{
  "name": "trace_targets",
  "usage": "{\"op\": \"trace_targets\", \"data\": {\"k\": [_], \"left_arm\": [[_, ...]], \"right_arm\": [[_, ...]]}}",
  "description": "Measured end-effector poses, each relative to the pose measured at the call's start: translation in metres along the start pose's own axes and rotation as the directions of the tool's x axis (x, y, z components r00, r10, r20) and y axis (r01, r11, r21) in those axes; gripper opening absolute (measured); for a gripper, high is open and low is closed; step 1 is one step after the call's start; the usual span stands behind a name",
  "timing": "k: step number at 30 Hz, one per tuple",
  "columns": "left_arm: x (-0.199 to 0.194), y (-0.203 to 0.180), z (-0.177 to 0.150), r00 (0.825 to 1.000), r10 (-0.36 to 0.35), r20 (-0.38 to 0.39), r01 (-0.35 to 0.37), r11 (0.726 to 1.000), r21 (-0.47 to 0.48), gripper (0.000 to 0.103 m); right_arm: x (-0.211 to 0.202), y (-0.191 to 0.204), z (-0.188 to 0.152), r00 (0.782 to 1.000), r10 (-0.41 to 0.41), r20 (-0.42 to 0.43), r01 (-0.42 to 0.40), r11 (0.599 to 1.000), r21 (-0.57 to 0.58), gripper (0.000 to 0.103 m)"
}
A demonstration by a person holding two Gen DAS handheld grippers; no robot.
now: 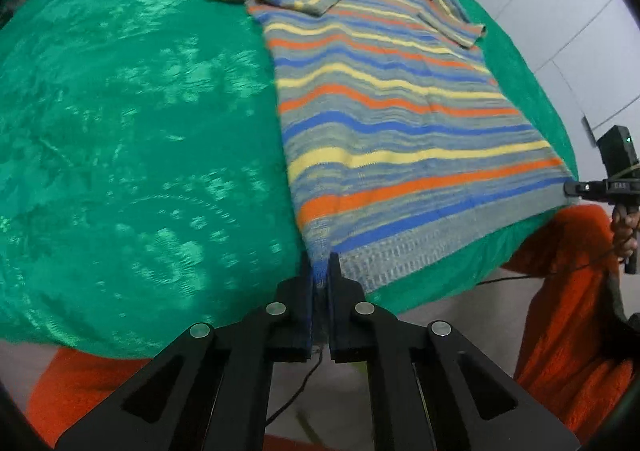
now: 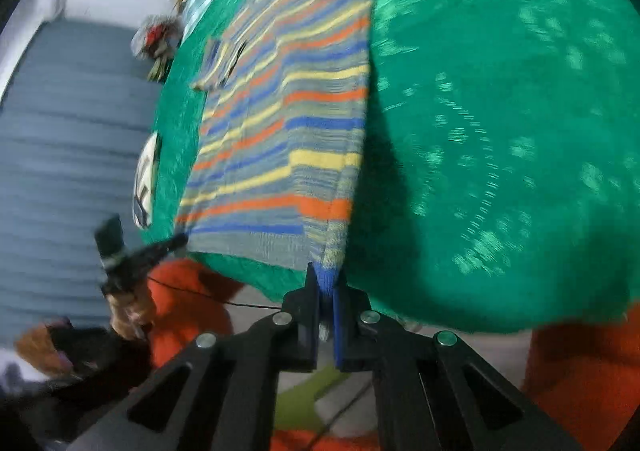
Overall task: Fold small clothes
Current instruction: 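Lift the hem away from the body with both grippers, lay it flat, release, then grasp a sleeve cuff with the right gripper and pull it outward from the body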
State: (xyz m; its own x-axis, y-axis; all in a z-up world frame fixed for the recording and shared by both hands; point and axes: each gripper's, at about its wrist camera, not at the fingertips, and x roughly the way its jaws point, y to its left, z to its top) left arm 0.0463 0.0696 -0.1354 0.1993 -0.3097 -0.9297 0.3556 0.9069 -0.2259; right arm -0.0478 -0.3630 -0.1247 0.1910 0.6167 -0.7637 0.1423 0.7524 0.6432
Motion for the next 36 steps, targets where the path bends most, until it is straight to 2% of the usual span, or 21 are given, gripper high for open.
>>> {"op": "trace_targets", "data": {"k": [1,2,5,10,13,15,16,17,19,20,22,23,24,25,26,27,30,32,34,35,36], "left_arm": [[0.007,0.0,-0.001,0.999,0.016,-0.027,-0.016,1.0,0.013,0.003],[0.015,-0.003,-0.001,0.998,0.025,-0.051,-0.024,0.999,0.024,0.003],[0.036,-0.016,-0.003,0.992,0.094,-0.088,-0.088,0.993,0.074,0.003],[0.039,-0.024,-0.006,0.987,0.143,-0.07,-0.136,0.987,0.087,0.005],[0.032,-0.029,-0.011,0.979,0.194,-0.065,-0.187,0.977,0.103,0.018],[0.017,-0.029,-0.017,0.973,0.225,-0.052,-0.218,0.97,0.107,0.04],[0.009,-0.03,-0.019,0.97,0.241,-0.035,-0.236,0.966,0.106,0.044],[-0.004,-0.027,-0.021,0.966,0.26,-0.005,-0.258,0.961,0.098,0.047],[-0.028,-0.021,-0.019,0.957,0.286,0.057,-0.289,0.956,0.059,0.05],[-0.042,-0.018,-0.014,0.948,0.3,0.105,-0.304,0.952,0.021,0.053],[-0.053,-0.016,-0.001,0.936,0.307,0.173,-0.307,0.951,-0.027,0.056],[-0.056,-0.018,0.006,0.93,0.299,0.215,-0.296,0.954,-0.047,0.059],[-0.056,-0.02,0.015,0.925,0.289,0.247,-0.283,0.957,-0.061,0.062],[-0.054,-0.021,0.022,0.921,0.283,0.269,-0.273,0.959,-0.074,0.063],[-0.049,-0.025,0.029,0.919,0.275,0.284,-0.261,0.961,-0.088,0.063],[-0.048,-0.027,0.027,0.921,0.268,0.283,-0.25,0.963,-0.097,0.063],[-0.027,-0.04,0.026,0.934,0.261,0.244,-0.24,0.964,-0.113,0.063],[-0.02,-0.046,0.016,0.943,0.245,0.225,-0.219,0.967,-0.134,0.063],[-0.016,-0.048,0.004,0.953,0.235,0.192,-0.207,0.966,-0.154,0.063],[-0.01,-0.046,0.0,0.956,0.239,0.17,-0.212,0.964,-0.163,0.063],[-0.006,-0.044,-0.003,0.958,0.246,0.151,-0.22,0.961,-0.167,0.063]], "right_arm": [[0.0,-0.003,0.0,1.0,-0.025,-0.005,0.025,1.0,0.007,0.005],[0.006,-0.006,0.0,0.996,-0.082,-0.021,0.082,0.997,0.005,0.005],[0.04,-0.02,-0.001,0.971,-0.226,-0.084,0.225,0.974,-0.015,0.004],[0.049,-0.014,0.001,0.964,-0.255,-0.08,0.254,0.967,-0.022,0.004],[0.041,-0.008,0.001,0.96,-0.27,-0.076,0.267,0.962,-0.053,0.006],[0.035,-0.003,0.003,0.953,-0.293,-0.08,0.288,0.955,-0.068,0.02],[0.025,0.002,0.004,0.943,-0.325,-0.071,0.318,0.944,-0.09,0.022],[0.013,0.008,0.007,0.927,-0.373,-0.048,0.365,0.923,-0.126,0.024],[-0.019,0.011,0.013,0.881,-0.474,0.018,0.467,0.86,-0.206,0.024],[-0.036,0.026,0.023,0.841,-0.536,0.077,0.536,0.802,-0.266,0.025],[-0.053,0.051,0.047,0.788,-0.59,0.175,0.61,0.709,-0.355,0.032],[-0.057,0.063,0.063,0.773,-0.593,0.223,0.628,0.668,-0.4,0.045],[-0.055,0.072,0.076,0.768,-0.587,0.257,0.635,0.641,-0.432,0.059],[-0.05,0.084,0.092,0.77,-0.567,0.294,0.633,0.614,-0.472,0.063],[-0.036,0.095,0.115,0.787,-0.526,0.322,0.61,0.587,-0.532,0.065],[-0.025,0.099,0.13,0.795,-0.509,0.331,0.599,0.57,-0.562,0.065],[0.03,0.106,0.18,0.808,-0.478,0.345,0.574,0.507,-0.643,0.063],[0.066,0.106,0.203,0.802,-0.474,0.364,0.579,0.464,-0.671,0.062],[0.096,0.104,0.22,0.791,-0.483,0.375,0.592,0.455,-0.665,0.062],[0.107,0.099,0.228,0.792,-0.483,0.373,0.593,0.468,-0.655,0.062],[0.116,0.093,0.233,0.794,-0.486,0.364,0.593,0.49,-0.639,0.054]]}}
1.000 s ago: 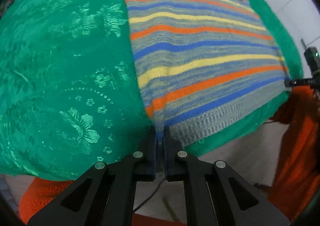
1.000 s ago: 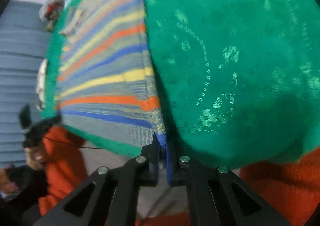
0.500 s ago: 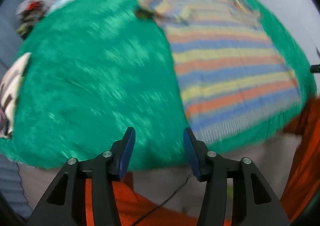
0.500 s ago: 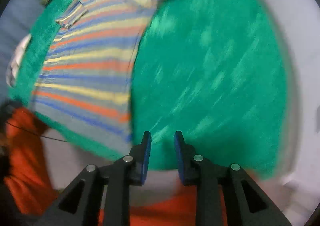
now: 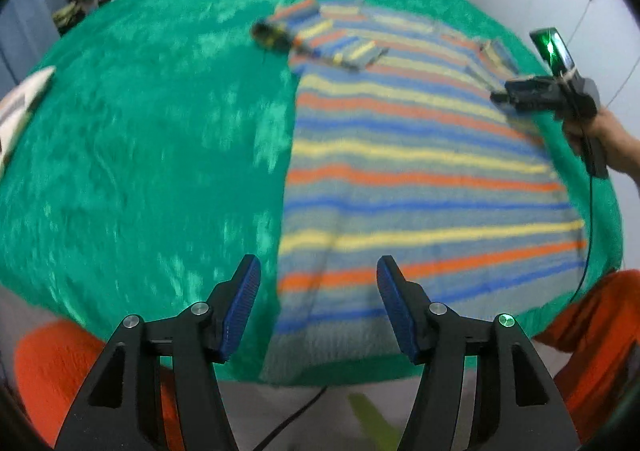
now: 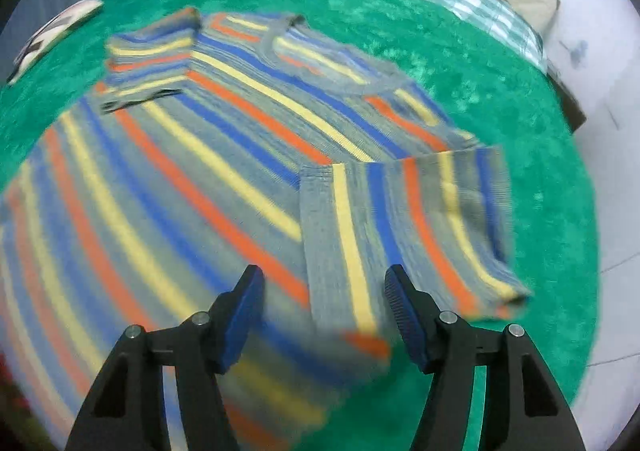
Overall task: Fold small clothes
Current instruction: 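Grasp a sleeve cuff with the right gripper and pull it outward from the body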
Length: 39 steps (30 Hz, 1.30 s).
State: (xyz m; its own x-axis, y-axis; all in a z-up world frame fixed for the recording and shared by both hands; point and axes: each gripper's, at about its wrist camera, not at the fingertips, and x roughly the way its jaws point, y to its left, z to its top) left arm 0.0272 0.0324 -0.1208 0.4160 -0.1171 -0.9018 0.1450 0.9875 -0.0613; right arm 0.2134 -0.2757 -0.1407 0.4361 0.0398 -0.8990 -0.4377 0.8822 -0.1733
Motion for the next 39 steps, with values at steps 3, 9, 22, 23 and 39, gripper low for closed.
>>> {"op": "trace_targets", "data": {"k": [3,9,22,23,39], "left_arm": [[0.006,0.007,-0.009,0.999,0.042,-0.031,-0.042,0.999,-0.003,0.063],[0.001,0.021,-0.009,0.999,0.023,-0.028,-0.024,0.998,-0.061,0.063],[-0.01,-0.012,-0.011,0.999,0.039,0.005,-0.04,0.999,0.03,0.063],[-0.009,-0.011,-0.013,0.999,0.039,0.001,-0.039,0.999,0.028,0.063],[0.001,0.003,-0.016,0.998,0.06,-0.026,-0.06,0.998,-0.017,0.062]], "right_arm": [[0.004,-0.032,-0.004,1.0,0.016,0.009,-0.017,0.985,0.169,0.004],[-0.087,-0.18,-0.096,0.974,-0.092,0.209,-0.089,0.691,0.717,0.004],[-0.091,-0.24,-0.207,0.995,-0.077,0.056,-0.024,0.367,0.93,0.004],[-0.09,-0.239,-0.21,0.996,-0.085,0.032,0.002,0.372,0.928,0.004],[-0.074,-0.243,-0.22,0.991,-0.117,-0.061,0.104,0.409,0.906,0.006]]}}
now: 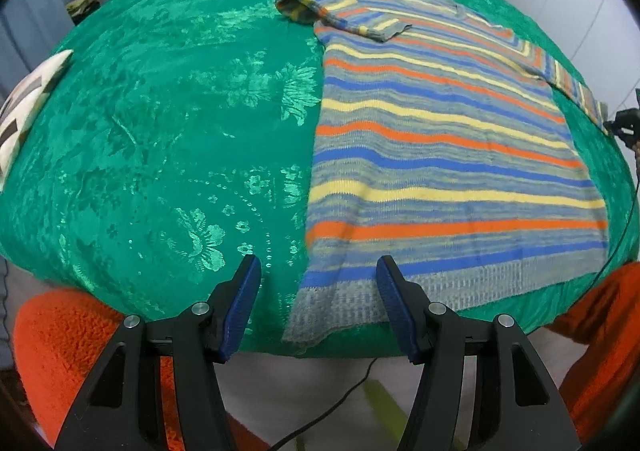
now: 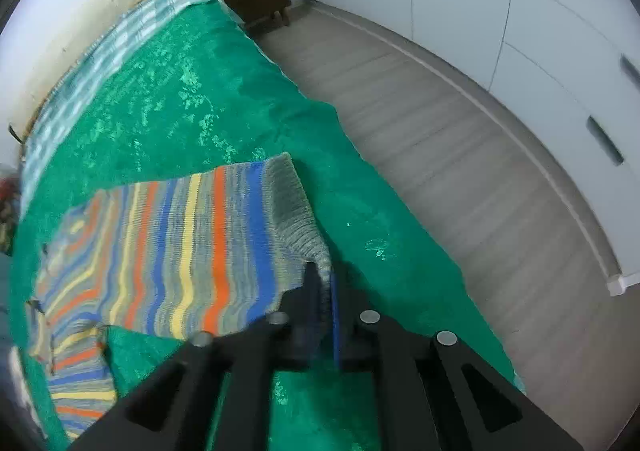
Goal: Fold small clothes
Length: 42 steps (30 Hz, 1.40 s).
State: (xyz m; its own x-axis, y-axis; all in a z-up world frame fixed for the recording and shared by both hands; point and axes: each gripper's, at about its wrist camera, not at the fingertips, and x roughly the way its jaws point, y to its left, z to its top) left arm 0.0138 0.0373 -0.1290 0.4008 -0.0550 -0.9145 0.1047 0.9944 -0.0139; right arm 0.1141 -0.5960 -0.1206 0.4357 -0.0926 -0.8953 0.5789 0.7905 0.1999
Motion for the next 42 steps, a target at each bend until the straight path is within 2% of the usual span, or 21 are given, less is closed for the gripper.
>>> {"op": "trace_targets", "data": {"k": [3,6,8,10,12,14,15,16,18,20,22,23,25,26,27,31,33,35,42], "left_arm": [[-0.001,0.0,-0.001,1.0,0.005,0.003,-0.005,1.0,-0.001,0.062],[0.0,-0.001,0.0,1.0,0.003,0.005,-0.003,1.0,-0.01,0.062],[0.0,-0.003,0.002,1.0,-0.006,0.006,0.006,1.0,-0.013,0.062],[-0.003,-0.007,0.003,1.0,-0.005,0.009,0.005,1.0,-0.01,0.062],[-0.007,-0.011,0.004,1.0,0.002,0.015,-0.002,1.0,-0.003,0.067],[-0.013,-0.012,0.005,0.999,0.014,0.033,-0.014,1.0,-0.001,0.074],[-0.017,-0.012,0.004,0.998,0.023,0.05,-0.023,1.0,-0.002,0.078],[-0.018,-0.011,0.003,0.998,0.028,0.058,-0.027,1.0,-0.003,0.08],[-0.02,-0.008,0.001,0.997,0.035,0.074,-0.034,0.999,-0.01,0.085],[-0.017,-0.006,0.001,0.997,0.032,0.072,-0.031,0.999,-0.016,0.085],[-0.012,-0.006,0.001,0.998,0.03,0.063,-0.03,0.999,-0.015,0.085],[-0.011,-0.007,0.001,0.998,0.03,0.063,-0.029,0.999,-0.013,0.085],[-0.012,-0.009,0.002,0.997,0.029,0.074,-0.029,1.0,-0.006,0.085],[-0.013,-0.011,0.003,0.996,0.03,0.083,-0.03,1.0,0.001,0.085],[-0.013,-0.013,0.005,0.995,0.031,0.093,-0.032,0.999,0.01,0.086],[-0.016,-0.027,0.019,0.99,0.029,0.14,-0.038,0.997,0.063,0.088],[-0.018,-0.038,0.027,0.986,0.013,0.165,-0.029,0.995,0.091,0.094],[-0.016,-0.047,0.032,0.984,0.006,0.18,-0.027,0.993,0.112,0.095],[0.015,-0.074,0.03,0.99,0.012,0.139,-0.037,0.983,0.178,0.095]], "right_arm": [[-0.012,-0.015,-0.003,1.0,0.005,0.007,-0.006,1.0,0.019,0.012],[-0.035,-0.016,-0.003,0.998,-0.021,0.067,0.022,1.0,-0.016,0.015],[-0.043,0.001,-0.003,0.995,0.042,0.086,-0.033,0.994,-0.102,0.015],[-0.041,0.018,-0.005,0.99,0.125,0.06,-0.113,0.979,-0.172,0.02],[-0.026,0.029,-0.012,0.991,0.136,0.013,-0.13,0.967,-0.217,0.024],[-0.008,0.027,-0.02,0.996,0.079,-0.03,-0.084,0.969,-0.23,0.024],[-0.002,0.02,-0.024,0.998,0.062,-0.032,-0.067,0.973,-0.222,0.018],[-0.004,0.015,-0.028,0.998,0.066,-0.02,-0.069,0.976,-0.207,0.015],[-0.013,0.005,-0.033,1.0,0.023,0.018,-0.02,0.984,-0.18,0.013],[-0.031,0.006,-0.041,0.994,-0.084,0.071,0.097,0.974,-0.204,0.02],[-0.052,0.011,-0.054,0.988,-0.102,0.114,0.127,0.962,-0.24,0.02],[-0.063,0.013,-0.06,0.988,-0.089,0.126,0.119,0.961,-0.249,0.021],[-0.085,0.019,-0.08,0.988,-0.053,0.147,0.091,0.959,-0.267,0.031],[-0.098,0.026,-0.096,0.987,-0.025,0.158,0.069,0.957,-0.282,0.04],[-0.107,0.031,-0.108,0.986,-0.006,0.166,0.055,0.954,-0.293,0.044],[-0.13,0.069,-0.16,0.985,0.086,0.152,-0.022,0.924,-0.381,0.045],[-0.138,0.089,-0.188,0.982,0.137,0.128,-0.07,0.901,-0.428,0.045],[-0.145,0.115,-0.217,0.976,0.189,0.104,-0.118,0.873,-0.473,0.045],[-0.151,0.173,-0.286,0.951,0.297,0.087,-0.196,0.796,-0.573,0.052]]}}
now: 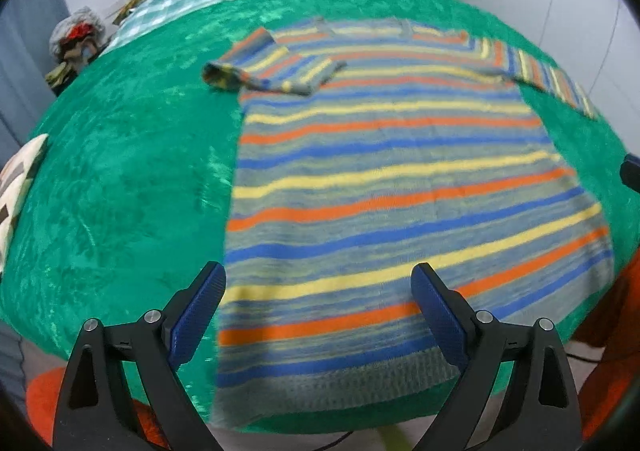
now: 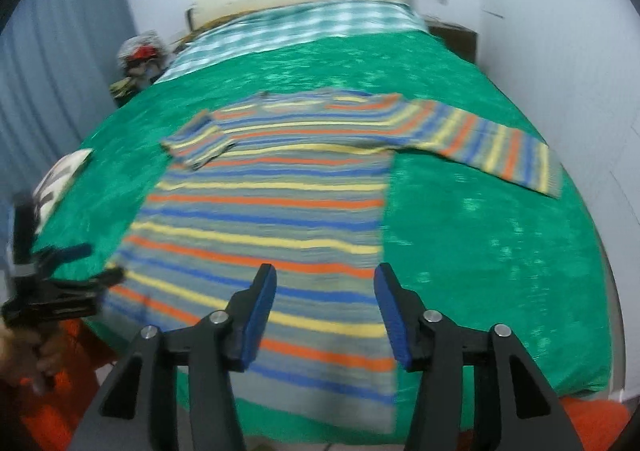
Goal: Fold small clothes
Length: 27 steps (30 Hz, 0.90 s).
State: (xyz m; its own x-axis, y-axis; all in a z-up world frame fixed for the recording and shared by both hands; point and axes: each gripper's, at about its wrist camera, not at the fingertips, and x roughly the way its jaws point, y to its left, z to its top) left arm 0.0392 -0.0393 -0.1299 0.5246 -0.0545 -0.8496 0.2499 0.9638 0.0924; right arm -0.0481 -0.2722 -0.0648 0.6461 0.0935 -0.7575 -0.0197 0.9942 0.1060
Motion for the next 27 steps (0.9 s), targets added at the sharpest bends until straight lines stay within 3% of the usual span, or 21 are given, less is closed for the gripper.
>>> {"op": "trace_targets", "data": {"k": [5,9,16,22,24,27], "left_arm": [[0.023,-0.017,-0.013,0.998,0.026,-0.064,-0.022,0.998,0.062,0.095],[0.024,-0.02,-0.017,0.998,0.052,-0.046,-0.049,0.997,0.064,0.1],[0.033,-0.006,-0.021,0.996,-0.017,-0.089,0.014,0.999,-0.039,0.103],[0.035,-0.007,-0.025,0.995,-0.025,-0.094,0.022,0.999,-0.031,0.103],[0.031,-0.007,-0.023,0.991,-0.026,-0.131,0.026,1.0,-0.003,0.102],[0.003,-0.002,-0.023,0.984,-0.051,-0.169,0.05,0.999,-0.01,0.101]], "right_arm": [[0.015,0.021,-0.017,1.0,-0.015,-0.023,0.014,0.998,-0.06,0.052],[0.021,0.015,-0.026,0.998,-0.038,-0.052,0.034,0.998,-0.061,0.052],[0.027,0.02,-0.036,0.996,-0.032,-0.085,0.025,0.996,-0.087,0.053],[0.033,0.026,-0.04,0.992,-0.048,-0.117,0.035,0.993,-0.109,0.054],[0.036,0.027,-0.041,0.99,-0.05,-0.13,0.036,0.993,-0.111,0.054],[0.039,0.026,-0.042,0.988,-0.054,-0.143,0.038,0.993,-0.109,0.054]]}}
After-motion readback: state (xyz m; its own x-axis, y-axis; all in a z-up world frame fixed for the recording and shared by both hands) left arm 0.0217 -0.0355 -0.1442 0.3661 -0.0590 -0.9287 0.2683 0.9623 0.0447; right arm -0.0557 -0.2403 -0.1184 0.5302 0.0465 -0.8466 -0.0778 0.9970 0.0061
